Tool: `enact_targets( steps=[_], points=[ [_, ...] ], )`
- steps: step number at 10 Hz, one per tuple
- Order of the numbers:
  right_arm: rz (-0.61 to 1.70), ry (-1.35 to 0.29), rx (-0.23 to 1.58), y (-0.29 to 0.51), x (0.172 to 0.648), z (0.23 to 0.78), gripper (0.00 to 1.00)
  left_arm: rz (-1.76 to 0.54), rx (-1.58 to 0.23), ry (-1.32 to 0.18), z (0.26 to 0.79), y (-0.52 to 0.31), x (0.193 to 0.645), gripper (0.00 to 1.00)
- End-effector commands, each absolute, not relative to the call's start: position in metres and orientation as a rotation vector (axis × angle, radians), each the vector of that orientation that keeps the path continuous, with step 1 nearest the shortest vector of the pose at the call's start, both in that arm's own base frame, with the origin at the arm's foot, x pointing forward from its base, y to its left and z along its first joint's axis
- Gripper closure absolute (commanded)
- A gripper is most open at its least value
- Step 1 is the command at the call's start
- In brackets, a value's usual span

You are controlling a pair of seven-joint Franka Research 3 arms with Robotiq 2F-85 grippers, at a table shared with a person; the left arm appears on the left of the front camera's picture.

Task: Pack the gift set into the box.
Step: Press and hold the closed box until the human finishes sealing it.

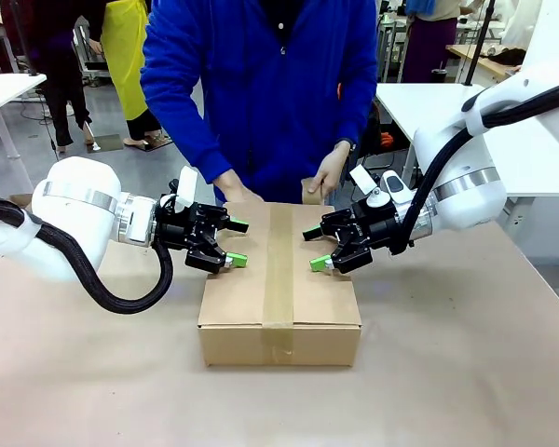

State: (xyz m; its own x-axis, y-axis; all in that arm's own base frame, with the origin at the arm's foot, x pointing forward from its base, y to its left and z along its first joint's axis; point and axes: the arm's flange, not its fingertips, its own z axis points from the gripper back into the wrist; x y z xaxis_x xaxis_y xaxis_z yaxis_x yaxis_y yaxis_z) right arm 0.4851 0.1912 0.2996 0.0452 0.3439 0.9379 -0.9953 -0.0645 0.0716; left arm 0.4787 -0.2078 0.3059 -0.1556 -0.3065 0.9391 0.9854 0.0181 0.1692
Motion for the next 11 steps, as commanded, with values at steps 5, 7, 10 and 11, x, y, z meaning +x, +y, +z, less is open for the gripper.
enact_targets(
  steps=[5, 7, 10, 11],
  points=[
    [1.377, -0.883, 1.026, 0.19, 0.485, 0.299, 0.0, -1.44, -0.863, -1.124, 0.306, -0.208, 0.477, 0.0],
    [1.384, -0.852, 1.081, 0.186, 0.482, 0.309, 0.0, -1.494, -1.021, -1.119, 0.317, -0.201, 0.472, 0.0],
    [1.291, -1.161, 1.143, 0.109, 0.456, 0.36, 0.0, -1.416, -1.162, -1.261, 0.374, -0.123, 0.437, 0.0],
    [1.236, -1.272, 1.105, 0.075, 0.442, 0.365, 0.0, -1.369, -1.087, -1.333, 0.379, -0.091, 0.427, 0.0]
  ],
)
